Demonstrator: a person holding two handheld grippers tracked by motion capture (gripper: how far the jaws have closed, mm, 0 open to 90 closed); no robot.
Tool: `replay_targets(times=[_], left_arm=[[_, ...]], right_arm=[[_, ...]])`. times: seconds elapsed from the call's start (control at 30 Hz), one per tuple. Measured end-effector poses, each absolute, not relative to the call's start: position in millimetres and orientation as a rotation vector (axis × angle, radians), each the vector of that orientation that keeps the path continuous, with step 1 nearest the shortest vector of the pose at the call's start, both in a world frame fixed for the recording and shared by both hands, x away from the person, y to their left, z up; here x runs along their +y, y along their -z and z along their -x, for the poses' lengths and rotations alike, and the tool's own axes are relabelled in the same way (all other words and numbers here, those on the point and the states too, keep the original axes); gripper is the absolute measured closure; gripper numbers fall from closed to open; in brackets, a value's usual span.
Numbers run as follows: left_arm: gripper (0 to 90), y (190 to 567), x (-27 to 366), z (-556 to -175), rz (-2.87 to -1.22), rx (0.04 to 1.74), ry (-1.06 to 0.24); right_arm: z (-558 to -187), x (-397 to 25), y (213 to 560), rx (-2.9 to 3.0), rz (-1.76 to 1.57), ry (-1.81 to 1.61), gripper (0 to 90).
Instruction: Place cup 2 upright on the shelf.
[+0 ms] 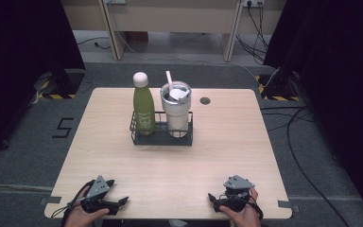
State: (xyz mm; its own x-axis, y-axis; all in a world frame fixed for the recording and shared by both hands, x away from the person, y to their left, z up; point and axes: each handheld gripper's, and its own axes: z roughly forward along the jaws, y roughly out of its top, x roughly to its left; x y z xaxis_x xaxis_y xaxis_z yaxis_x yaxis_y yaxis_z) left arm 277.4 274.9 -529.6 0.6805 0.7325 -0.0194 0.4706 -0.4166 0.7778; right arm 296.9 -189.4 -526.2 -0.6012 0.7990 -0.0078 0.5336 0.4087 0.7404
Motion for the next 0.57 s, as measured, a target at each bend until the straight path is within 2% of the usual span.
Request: replay_targets(times=[0.57], left_arm=[[14.2, 530.8, 275.5, -275.2, -2.076, 0.925, -0.423]], right_arm=[[-296.7, -189.3, 526.3, 2.309, -1.146, -1.019, 0.3]])
